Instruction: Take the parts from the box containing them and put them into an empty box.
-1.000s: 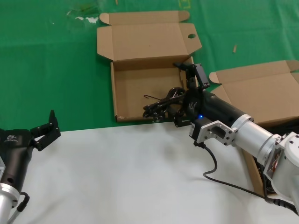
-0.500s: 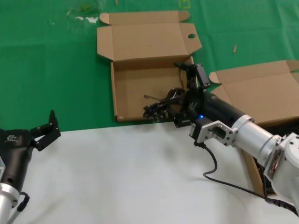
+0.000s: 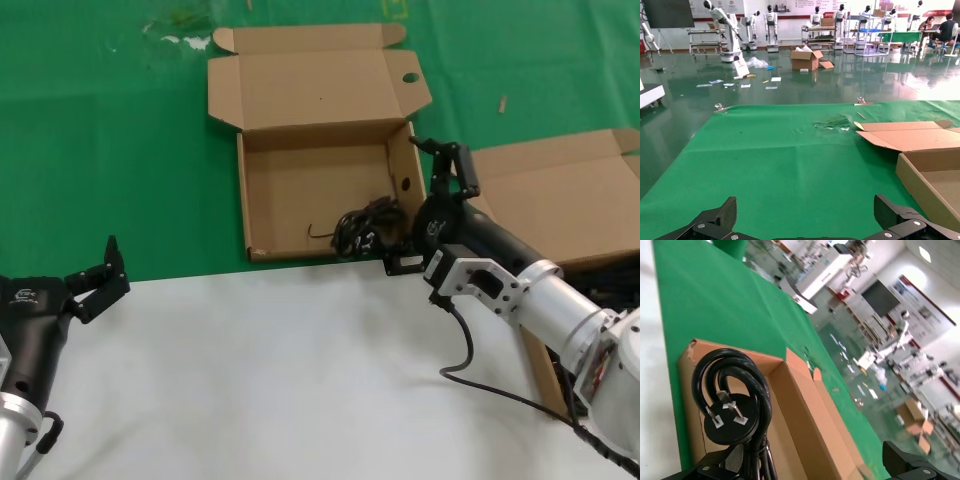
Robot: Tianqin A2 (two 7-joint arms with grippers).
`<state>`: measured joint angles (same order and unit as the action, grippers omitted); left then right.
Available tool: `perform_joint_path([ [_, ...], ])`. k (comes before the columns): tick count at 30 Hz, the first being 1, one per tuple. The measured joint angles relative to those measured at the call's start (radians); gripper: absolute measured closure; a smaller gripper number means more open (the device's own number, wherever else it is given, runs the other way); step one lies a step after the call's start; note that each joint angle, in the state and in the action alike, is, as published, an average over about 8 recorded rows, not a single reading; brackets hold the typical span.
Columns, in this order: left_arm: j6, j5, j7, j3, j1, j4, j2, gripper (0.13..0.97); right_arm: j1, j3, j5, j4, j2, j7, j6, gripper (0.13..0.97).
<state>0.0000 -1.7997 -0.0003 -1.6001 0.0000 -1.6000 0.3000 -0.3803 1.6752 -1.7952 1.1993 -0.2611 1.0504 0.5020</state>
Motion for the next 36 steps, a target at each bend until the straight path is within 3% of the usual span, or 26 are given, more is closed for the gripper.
perform_joint_path([
  [36, 0.000, 0.000, 0.000, 0.000, 0.000, 0.000, 0.000, 0.132, 0.222, -0.044, -0.003, 0.234, -0.023, -0.612, -0.293, 0.129],
])
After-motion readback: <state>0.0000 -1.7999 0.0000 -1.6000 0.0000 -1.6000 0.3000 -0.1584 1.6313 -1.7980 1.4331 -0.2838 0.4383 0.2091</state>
